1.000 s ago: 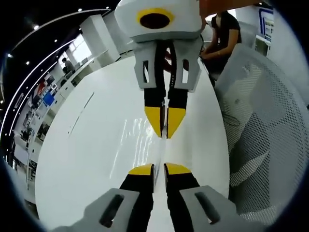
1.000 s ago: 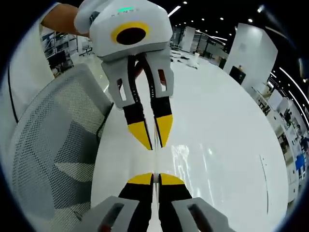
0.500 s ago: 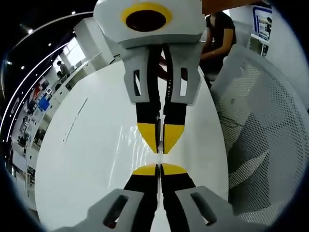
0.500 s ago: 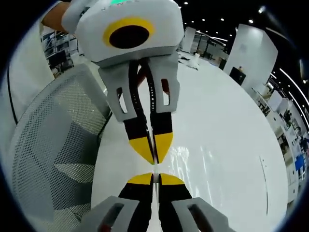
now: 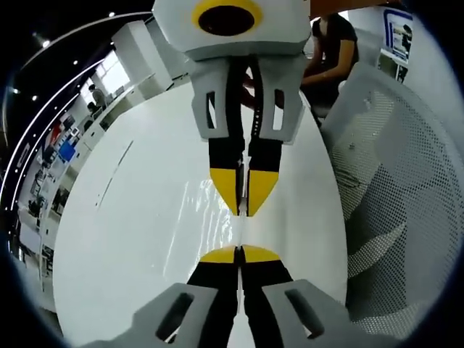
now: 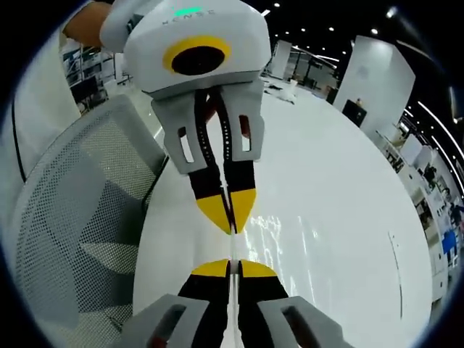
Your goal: Open the resealable bag by pulling the two sides of the seal apart until the entire bag opening is separated and visibly accessible.
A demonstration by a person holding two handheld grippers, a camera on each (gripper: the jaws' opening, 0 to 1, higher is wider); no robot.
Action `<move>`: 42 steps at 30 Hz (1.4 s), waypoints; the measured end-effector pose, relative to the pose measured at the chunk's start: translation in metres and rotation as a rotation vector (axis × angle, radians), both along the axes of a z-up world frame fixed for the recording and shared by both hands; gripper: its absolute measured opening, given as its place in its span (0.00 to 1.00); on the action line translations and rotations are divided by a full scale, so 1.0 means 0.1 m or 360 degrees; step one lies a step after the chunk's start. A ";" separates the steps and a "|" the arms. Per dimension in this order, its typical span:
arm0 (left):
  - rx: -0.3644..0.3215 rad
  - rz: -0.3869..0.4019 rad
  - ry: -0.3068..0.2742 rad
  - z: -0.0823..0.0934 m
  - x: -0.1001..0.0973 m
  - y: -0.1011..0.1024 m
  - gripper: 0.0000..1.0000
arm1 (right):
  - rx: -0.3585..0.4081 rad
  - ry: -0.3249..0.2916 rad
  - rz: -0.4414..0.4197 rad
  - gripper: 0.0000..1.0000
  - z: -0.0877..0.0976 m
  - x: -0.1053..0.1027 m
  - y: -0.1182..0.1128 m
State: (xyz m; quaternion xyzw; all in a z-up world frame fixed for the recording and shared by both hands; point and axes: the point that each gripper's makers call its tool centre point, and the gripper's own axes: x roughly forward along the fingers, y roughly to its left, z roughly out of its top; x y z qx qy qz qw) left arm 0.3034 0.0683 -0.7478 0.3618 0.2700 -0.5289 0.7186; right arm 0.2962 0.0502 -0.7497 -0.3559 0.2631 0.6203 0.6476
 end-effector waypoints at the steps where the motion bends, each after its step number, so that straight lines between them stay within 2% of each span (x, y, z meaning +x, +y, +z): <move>1: 0.0002 0.0002 0.0002 0.00 0.00 0.00 0.00 | -0.0002 0.0001 -0.0007 0.00 -0.01 0.00 -0.03; 17: 0.0027 0.0024 0.0018 0.00 -0.01 0.02 0.00 | 0.0022 -0.0018 -0.0036 0.00 0.01 -0.01 -0.05; 24: 0.0023 0.0051 0.0042 -0.04 -0.01 0.08 0.00 | -0.0012 -0.0017 -0.0039 0.00 -0.02 0.00 -0.08; 42: 0.0023 0.0040 0.0056 -0.08 0.01 0.06 0.00 | -0.0035 0.0018 -0.0111 0.00 -0.09 0.03 -0.36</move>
